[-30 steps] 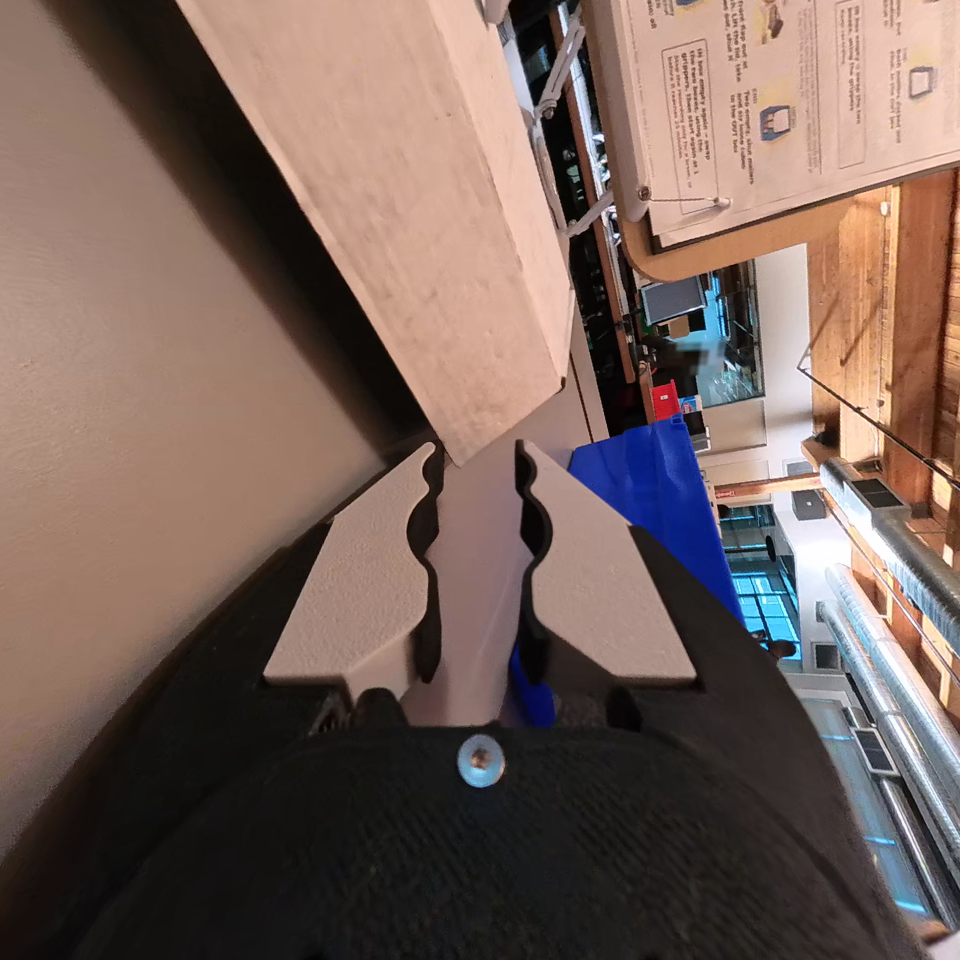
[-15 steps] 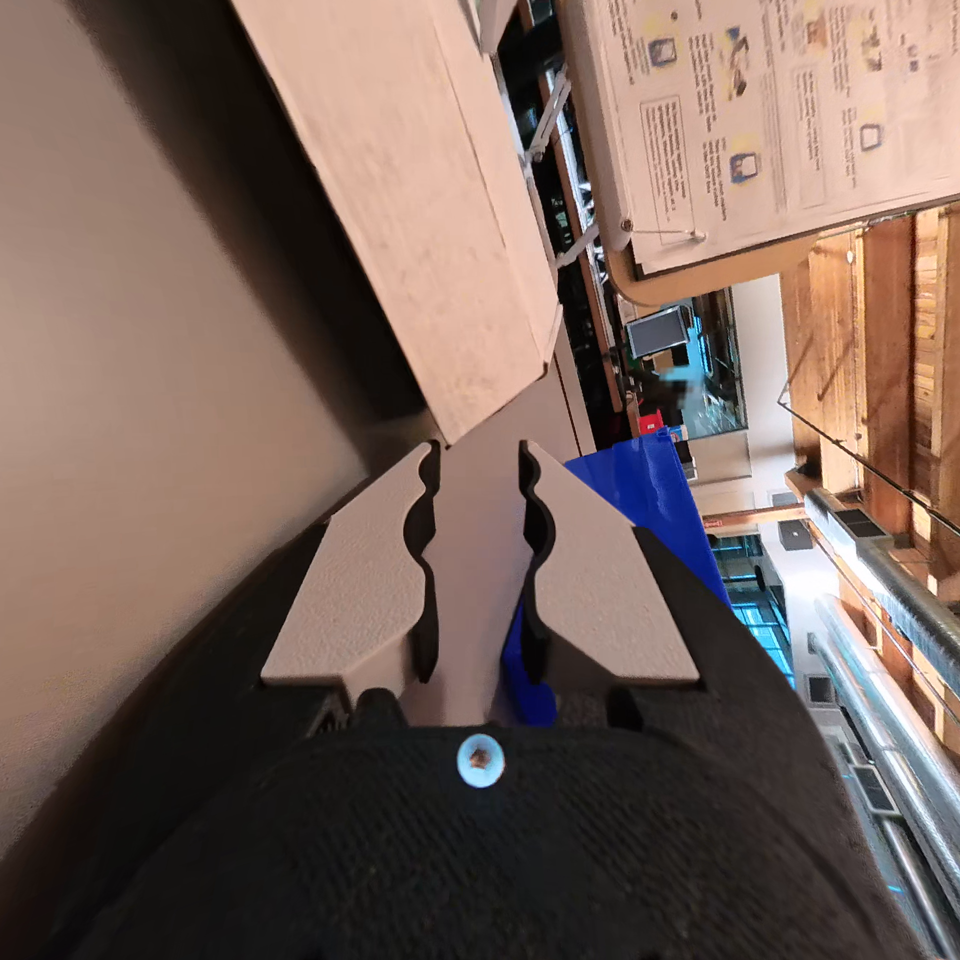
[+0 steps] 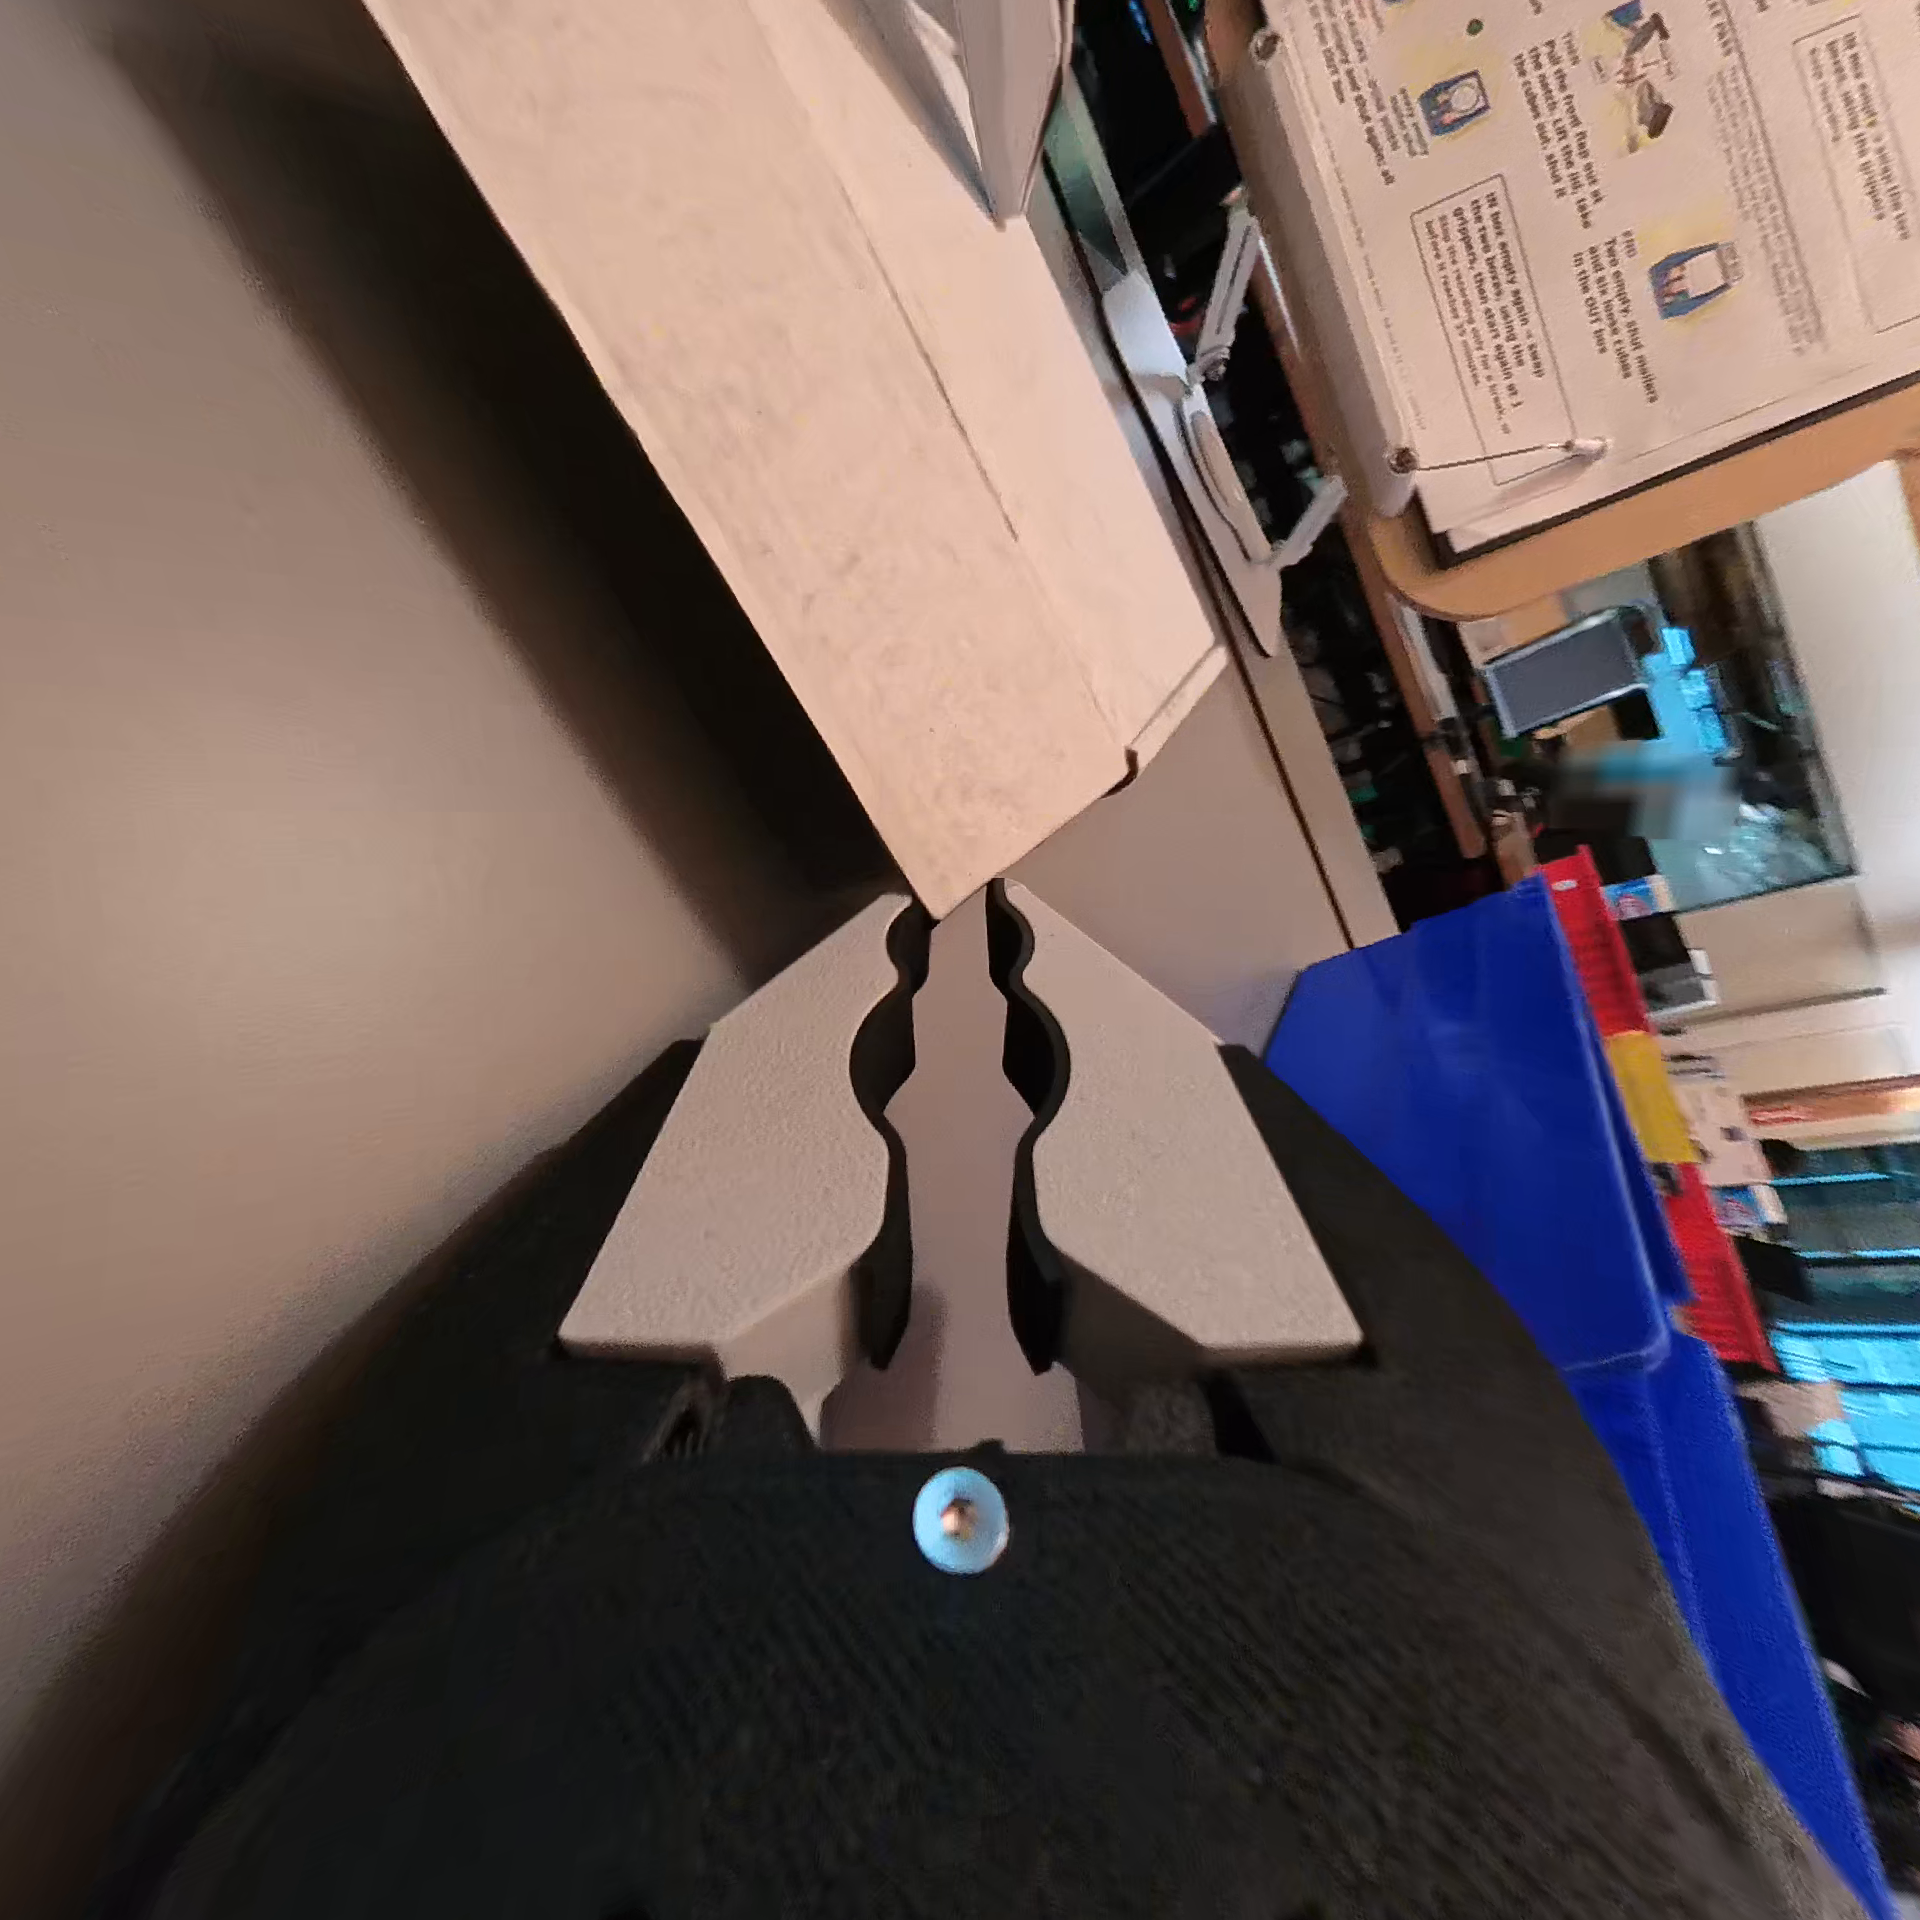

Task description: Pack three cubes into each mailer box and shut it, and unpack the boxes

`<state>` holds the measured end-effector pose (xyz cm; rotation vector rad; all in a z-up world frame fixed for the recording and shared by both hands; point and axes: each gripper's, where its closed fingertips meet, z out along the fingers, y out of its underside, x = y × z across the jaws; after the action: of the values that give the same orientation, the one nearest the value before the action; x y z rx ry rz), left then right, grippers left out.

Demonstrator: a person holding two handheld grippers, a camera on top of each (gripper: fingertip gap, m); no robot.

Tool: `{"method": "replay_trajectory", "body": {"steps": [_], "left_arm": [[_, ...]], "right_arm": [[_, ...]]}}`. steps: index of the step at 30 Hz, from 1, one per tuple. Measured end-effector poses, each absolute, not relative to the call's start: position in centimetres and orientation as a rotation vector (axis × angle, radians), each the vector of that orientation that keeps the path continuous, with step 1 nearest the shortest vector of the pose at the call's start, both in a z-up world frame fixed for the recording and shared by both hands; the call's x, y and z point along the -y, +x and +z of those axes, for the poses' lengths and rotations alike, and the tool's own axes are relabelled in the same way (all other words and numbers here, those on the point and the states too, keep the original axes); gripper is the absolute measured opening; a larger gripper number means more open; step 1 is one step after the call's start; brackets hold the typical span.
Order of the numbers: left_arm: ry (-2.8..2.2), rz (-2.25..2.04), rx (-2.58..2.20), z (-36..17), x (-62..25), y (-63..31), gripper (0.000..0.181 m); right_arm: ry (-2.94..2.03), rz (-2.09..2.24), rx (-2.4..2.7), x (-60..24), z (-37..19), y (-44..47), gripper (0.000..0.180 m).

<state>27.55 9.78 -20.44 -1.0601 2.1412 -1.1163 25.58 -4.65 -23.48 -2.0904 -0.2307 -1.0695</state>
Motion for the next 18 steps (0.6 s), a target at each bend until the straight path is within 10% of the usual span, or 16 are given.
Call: {"method": "replay_trajectory", "body": {"steps": [13,18], "left_arm": [[-1.039,-1.197,-2.143,-20.4,-9.8,27.7,0.0],[-1.037,-1.185,-2.135,-20.4,-9.9,27.7,0.0]], "right_arm": [[-2.128,-0.671,0.199,4.1,-23.6,25.2,0.013],[-2.106,-0.654,0.258,4.1,-23.0,24.7,0.054]]}}
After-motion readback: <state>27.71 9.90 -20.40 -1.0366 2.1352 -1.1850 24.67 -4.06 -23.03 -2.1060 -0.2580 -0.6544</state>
